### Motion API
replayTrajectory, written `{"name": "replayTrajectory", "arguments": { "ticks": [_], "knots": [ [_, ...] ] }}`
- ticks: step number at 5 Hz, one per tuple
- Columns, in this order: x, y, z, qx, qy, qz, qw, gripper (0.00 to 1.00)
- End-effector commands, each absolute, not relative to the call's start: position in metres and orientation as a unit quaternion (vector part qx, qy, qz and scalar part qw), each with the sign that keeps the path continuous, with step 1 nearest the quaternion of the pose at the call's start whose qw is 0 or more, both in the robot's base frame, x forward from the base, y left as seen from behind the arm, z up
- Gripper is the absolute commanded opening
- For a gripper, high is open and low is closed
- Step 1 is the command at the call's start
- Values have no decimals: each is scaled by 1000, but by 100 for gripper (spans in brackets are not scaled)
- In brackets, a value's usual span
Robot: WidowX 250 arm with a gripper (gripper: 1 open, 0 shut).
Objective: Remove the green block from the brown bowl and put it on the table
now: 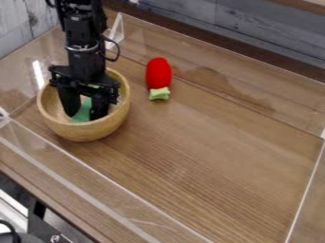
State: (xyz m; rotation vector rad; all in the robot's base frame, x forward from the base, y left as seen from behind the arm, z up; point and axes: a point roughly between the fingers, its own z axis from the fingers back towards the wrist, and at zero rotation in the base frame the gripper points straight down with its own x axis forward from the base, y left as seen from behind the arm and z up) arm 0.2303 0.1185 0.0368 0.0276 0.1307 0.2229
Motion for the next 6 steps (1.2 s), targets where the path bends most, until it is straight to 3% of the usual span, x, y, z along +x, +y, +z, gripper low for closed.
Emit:
{"name": "replayTrajectory", "arguments": {
  "ticks": [1, 6],
  "knots": [
    [237, 119, 45, 23, 46, 107, 993, 0],
    [242, 116, 41, 19, 50, 109, 993, 0]
  ]
}}
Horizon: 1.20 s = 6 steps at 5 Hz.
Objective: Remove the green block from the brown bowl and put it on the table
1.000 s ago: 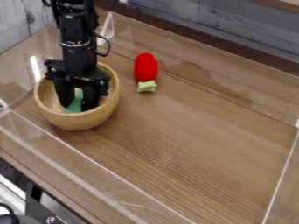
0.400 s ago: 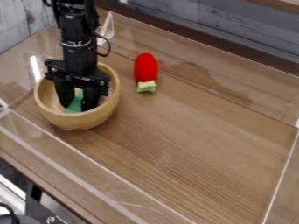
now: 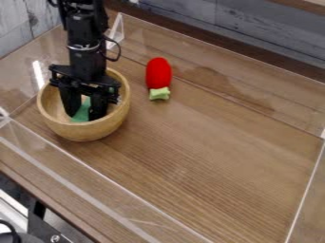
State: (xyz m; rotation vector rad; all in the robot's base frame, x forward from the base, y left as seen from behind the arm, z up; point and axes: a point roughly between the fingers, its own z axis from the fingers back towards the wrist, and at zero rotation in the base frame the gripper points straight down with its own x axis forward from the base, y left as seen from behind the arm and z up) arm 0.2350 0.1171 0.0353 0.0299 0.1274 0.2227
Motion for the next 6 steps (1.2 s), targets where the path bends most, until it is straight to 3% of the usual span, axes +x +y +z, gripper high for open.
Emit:
{"name": "replayTrajectory", "arguments": {
  "ticks": [1, 6],
  "knots": [
    [243, 115, 40, 19, 51, 108, 993, 0],
    [250, 105, 41, 11, 49, 100, 994, 0]
  ]
}}
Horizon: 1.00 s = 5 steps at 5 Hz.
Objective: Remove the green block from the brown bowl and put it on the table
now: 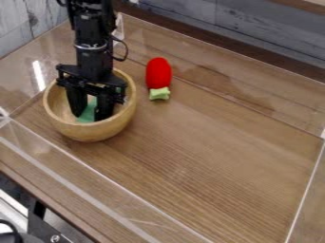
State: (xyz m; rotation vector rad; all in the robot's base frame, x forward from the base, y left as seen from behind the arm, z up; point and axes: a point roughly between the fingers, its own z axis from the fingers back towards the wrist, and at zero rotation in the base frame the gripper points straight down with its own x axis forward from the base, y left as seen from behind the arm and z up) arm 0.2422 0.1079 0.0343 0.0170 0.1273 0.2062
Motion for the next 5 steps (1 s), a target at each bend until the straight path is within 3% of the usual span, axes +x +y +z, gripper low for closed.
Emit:
{"name": "replayTrajectory", "arguments": {
  "ticks": [1, 5],
  "knots": [
    [251, 104, 42, 9, 49, 101, 994, 0],
    [254, 100, 49, 1, 46, 103, 994, 0]
  ]
}}
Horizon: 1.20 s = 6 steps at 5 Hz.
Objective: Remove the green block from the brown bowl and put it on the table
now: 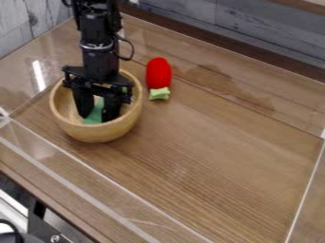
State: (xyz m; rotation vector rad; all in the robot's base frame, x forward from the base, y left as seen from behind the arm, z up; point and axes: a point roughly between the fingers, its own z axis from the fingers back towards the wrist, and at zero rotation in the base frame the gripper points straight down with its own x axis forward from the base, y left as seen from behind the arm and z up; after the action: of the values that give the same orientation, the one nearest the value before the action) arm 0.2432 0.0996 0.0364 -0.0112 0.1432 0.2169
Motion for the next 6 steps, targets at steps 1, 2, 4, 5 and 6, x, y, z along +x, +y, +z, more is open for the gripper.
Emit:
{"name": "replayTrajectory", "arguments": {
  "ticks": [1, 2, 4, 5, 6],
  "knots": [
    [255, 99, 50, 0, 46, 104, 994, 0],
    [255, 98, 50, -1, 47, 105, 993, 0],
    [258, 96, 59, -7, 41, 107, 993, 0],
    [259, 95, 62, -10, 40, 109, 993, 0],
    [260, 95, 64, -12, 39, 111, 993, 0]
  ]
}}
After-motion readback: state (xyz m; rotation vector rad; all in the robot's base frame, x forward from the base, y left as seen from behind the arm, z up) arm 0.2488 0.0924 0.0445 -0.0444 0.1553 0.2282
